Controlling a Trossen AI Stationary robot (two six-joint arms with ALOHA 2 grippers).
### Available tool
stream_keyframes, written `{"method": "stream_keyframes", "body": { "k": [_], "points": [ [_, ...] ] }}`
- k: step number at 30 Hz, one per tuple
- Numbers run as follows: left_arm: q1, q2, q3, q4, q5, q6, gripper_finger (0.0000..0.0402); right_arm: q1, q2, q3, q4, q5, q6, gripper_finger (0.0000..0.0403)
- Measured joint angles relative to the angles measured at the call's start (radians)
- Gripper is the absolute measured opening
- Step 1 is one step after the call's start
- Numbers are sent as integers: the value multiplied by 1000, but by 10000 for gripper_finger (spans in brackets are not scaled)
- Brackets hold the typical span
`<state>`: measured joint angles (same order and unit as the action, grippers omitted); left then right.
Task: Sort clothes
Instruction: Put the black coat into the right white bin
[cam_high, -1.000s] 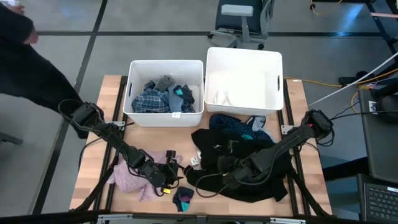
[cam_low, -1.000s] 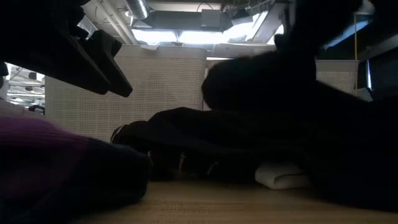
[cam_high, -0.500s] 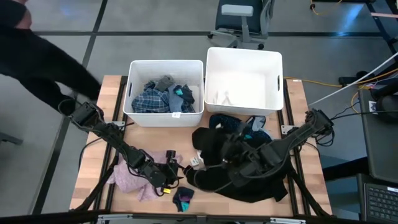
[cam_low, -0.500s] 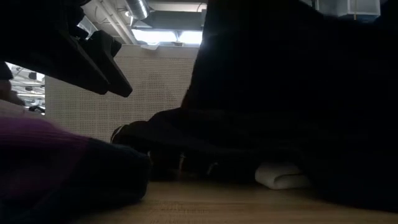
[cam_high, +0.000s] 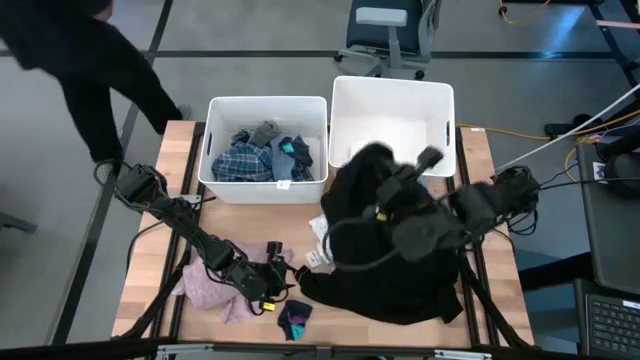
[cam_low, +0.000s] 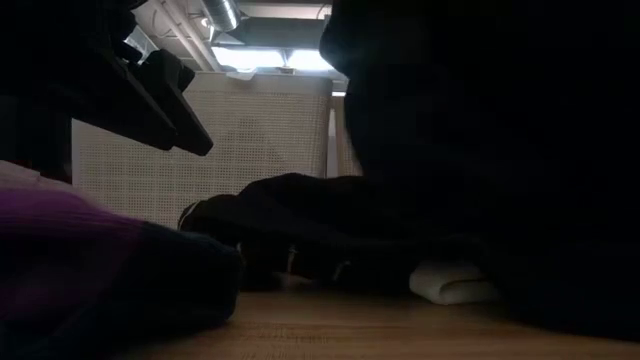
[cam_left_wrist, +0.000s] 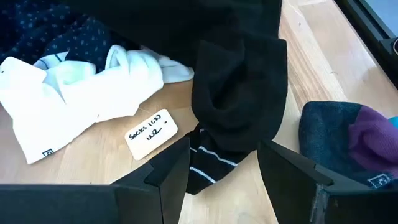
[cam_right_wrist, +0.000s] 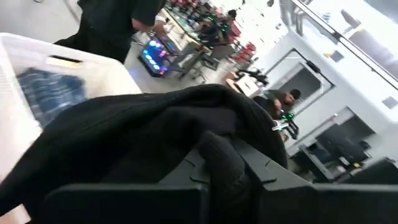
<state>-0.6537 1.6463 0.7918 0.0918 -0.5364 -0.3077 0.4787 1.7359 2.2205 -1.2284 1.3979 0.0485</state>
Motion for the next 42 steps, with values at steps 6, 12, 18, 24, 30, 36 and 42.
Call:
{"method": "stream_keyframes", "body": {
  "k": [6, 12, 18, 24, 30, 36, 42],
  "points": [
    [0, -15, 1, -1, 0, 17, 180, -106, -2, 137, 17, 7, -142, 42],
    [8, -134, 15, 2, -3, 208, 180, -252, -51, 131, 254, -9, -430, 37],
    [16, -317, 16, -9, -59, 388, 180, -421, -67, 132, 491, -171, -632, 41],
    [19, -471, 16, -35, -77, 534, 180, -534, -65, 131, 732, -320, -830, 42],
    [19, -582, 16, -82, -154, 628, 180, -640, -65, 131, 1060, -465, -1078, 43],
    [21, -660, 16, -83, -275, 775, 180, -766, -65, 131, 1294, -725, -1249, 43],
    [49, -725, 16, -46, -473, 947, 180, -916, -65, 131, 1499, -1073, -1315, 43]
  ]
}}
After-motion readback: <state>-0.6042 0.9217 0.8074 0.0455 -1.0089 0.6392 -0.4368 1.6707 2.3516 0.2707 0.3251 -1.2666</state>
